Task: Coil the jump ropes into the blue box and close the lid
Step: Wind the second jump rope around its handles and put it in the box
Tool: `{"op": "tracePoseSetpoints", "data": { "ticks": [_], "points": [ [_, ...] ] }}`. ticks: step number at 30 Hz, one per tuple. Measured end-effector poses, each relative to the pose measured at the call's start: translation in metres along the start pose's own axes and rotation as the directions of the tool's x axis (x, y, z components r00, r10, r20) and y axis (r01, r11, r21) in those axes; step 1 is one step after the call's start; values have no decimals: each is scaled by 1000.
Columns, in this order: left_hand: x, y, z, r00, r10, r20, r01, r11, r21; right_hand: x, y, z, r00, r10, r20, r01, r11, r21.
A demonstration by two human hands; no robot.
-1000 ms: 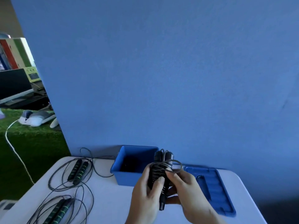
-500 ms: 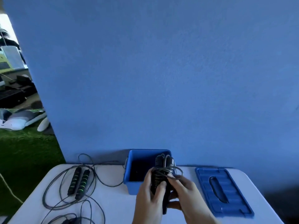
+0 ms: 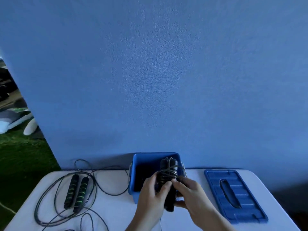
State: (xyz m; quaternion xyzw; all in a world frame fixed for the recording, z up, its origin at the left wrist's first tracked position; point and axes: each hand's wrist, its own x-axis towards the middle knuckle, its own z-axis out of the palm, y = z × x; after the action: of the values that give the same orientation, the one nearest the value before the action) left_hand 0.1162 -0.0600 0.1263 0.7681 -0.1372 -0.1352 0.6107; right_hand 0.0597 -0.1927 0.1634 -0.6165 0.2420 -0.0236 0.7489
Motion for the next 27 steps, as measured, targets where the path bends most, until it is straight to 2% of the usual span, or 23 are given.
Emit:
{"op": "tracePoseSetpoints", "data": {
  "ticks": [3,6,9,13,18,27],
  "points": [
    [19,-4,-9,998,-10,-62,16,995,94,26,3,-6,999,43,-5,-44,999,-28],
    [44,-24,-24,980,81,-183,-29,962,272,56,10,-15,995,99,-23,-100,994,-44],
    [73,-62,-39,956,114,-270,36,869,494,85,14,-20,987,159,-23,-160,987,-28],
    [99,-101,-52,958,23,-287,191,698,690,123,20,-24,966,258,-13,-258,964,-60],
    [90,-100,-47,946,-158,-283,294,787,543,157,28,-22,942,328,-74,-336,927,-169],
    [83,-102,-45,897,-305,-320,407,851,331,201,70,-16,901,409,-146,-434,831,-349]
  ]
}}
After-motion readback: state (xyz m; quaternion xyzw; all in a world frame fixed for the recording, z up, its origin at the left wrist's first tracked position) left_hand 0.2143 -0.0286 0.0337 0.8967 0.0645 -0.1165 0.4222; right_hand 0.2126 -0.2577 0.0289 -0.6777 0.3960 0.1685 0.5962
